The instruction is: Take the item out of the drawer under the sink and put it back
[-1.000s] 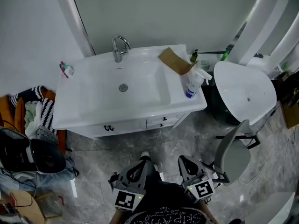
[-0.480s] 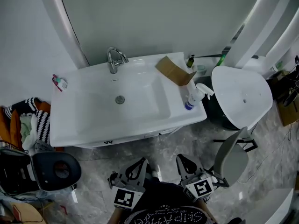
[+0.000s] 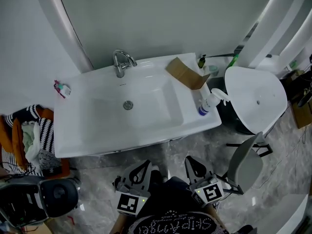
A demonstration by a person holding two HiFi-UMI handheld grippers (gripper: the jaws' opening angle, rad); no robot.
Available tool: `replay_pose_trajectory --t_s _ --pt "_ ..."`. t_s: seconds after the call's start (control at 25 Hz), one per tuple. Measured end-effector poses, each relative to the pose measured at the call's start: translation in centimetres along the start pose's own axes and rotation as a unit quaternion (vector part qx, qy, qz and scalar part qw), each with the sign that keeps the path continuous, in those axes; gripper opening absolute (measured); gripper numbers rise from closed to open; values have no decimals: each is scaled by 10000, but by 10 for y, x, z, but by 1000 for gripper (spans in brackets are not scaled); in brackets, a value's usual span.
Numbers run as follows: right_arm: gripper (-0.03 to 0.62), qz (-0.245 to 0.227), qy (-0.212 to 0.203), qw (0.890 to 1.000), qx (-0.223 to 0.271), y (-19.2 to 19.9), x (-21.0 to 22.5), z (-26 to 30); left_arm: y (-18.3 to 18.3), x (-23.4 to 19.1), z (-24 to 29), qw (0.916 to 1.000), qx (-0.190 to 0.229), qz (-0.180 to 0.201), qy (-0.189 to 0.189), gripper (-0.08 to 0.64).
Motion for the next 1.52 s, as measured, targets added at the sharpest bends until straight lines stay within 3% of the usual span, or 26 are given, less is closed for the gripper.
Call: replay_pose_trajectory --t_s 0.4,1.0,1.52 --pt "18 110 -16 9999 -69 5 11 11 4 -5 8 9998 -90 -43 -164 0" --pt "18 -69 -447 9989 -150 -11 59 10 -13 25 34 9981 65 -200 -579 0" --pt "18 -109 -606 9980 -169 -12 63 10 -11 28 30 9966 -1 -272 -782 0"
Point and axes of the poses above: the fingertips, and each gripper's own axes: z forward along the fingers, x to its right, y out of its underside, the point moved 10 cm from there along -z, backward along the fingers, and after that the axes turned 8 degrees about -y, right-handed, at the moved point
